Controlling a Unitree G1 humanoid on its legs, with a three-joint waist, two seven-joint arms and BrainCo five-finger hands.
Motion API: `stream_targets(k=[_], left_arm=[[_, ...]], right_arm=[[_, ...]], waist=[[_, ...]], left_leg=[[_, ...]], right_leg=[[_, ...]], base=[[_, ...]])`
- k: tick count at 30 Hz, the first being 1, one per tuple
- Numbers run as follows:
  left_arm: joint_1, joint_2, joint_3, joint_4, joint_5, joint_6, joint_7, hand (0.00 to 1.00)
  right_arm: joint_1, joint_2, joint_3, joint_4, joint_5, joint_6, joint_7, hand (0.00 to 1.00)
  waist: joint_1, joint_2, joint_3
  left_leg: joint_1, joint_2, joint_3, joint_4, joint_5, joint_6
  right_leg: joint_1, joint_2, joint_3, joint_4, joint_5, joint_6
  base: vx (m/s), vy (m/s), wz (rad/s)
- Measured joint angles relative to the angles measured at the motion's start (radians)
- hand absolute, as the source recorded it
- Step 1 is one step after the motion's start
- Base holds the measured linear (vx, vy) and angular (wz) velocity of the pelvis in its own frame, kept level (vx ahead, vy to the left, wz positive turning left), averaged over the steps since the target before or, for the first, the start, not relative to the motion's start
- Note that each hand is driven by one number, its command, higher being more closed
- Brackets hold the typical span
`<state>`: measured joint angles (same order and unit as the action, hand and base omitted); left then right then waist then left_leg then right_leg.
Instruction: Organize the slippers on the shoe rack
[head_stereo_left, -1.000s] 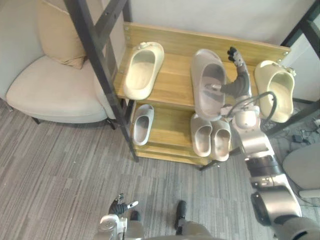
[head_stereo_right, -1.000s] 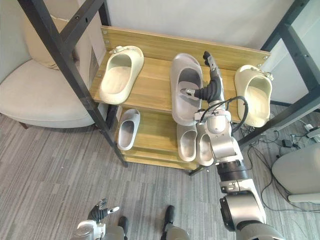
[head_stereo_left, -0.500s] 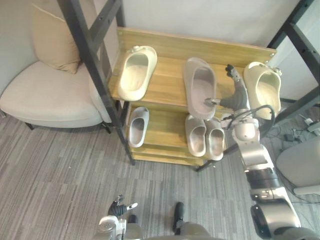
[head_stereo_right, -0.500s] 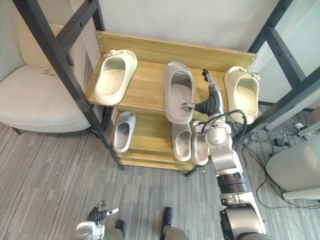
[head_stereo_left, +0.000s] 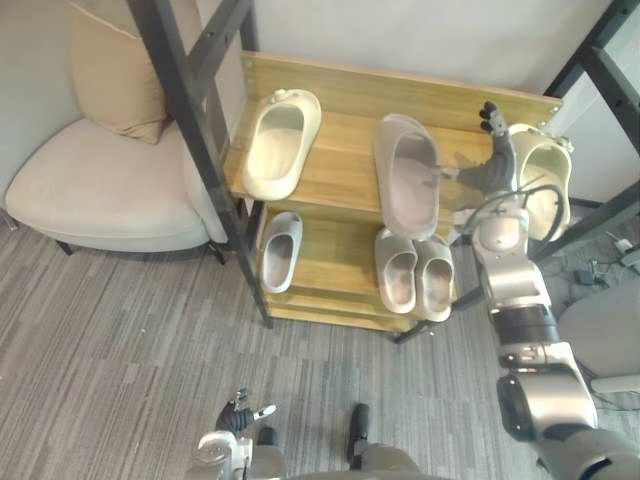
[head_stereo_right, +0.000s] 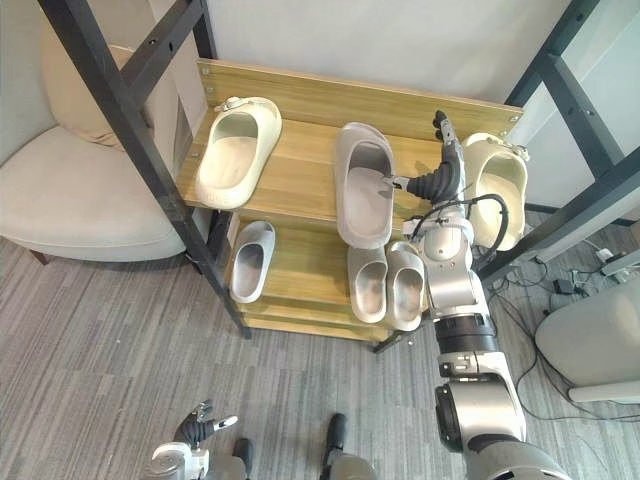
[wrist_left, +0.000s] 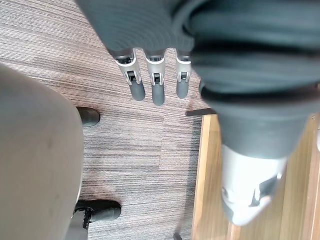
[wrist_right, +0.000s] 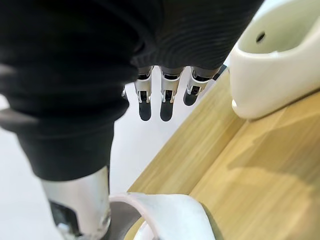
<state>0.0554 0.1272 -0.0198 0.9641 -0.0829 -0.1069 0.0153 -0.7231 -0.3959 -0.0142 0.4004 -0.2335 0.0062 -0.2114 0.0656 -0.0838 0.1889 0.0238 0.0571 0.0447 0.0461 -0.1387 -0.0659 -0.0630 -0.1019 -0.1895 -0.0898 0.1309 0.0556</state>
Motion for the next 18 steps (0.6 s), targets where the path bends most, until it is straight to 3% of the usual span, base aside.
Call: stream_targets(k=[9,10,18], left_arm=[[-0.003,0.013,0.0,-0.013,-0.038,-0.017,0.0,0.0],[-0.007,0.014,0.0,-0.013,-0.038,-0.017,0.0,0.0],[-0.035,0.014,0.001,-0.013,-0.058,-0.017,0.002,0.0]], right_arm=[[-0.173,-0.003,0.077,0.217,0.017,0.004,0.05,0.0],[-0.199,-0.003,0.088,0.237,0.017,0.004,0.053,1.0],[-0.402,-0.003,0.146,0.333,0.022,0.003,0.054,1.0]], waist=[[0.023,-0.025,0.015],[0.026,-0.027,0.021],[0.054,-0.03,0.052]], left_leg=[[-0.009,-0.004,0.0,0.0,0.003,0.002],[-0.012,-0.003,-0.001,0.004,0.003,0.002],[-0.046,0.0,-0.011,0.029,0.004,0.004]], right_leg=[[-0.01,-0.005,0.001,0.0,0.005,-0.001],[-0.01,-0.005,0.001,0.0,0.009,0.0],[-0.026,-0.005,0.003,0.0,0.017,-0.003]], base=[[0.0,0.0,0.0],[-0.02,0.002,0.04],[-0.03,-0.016,0.05]])
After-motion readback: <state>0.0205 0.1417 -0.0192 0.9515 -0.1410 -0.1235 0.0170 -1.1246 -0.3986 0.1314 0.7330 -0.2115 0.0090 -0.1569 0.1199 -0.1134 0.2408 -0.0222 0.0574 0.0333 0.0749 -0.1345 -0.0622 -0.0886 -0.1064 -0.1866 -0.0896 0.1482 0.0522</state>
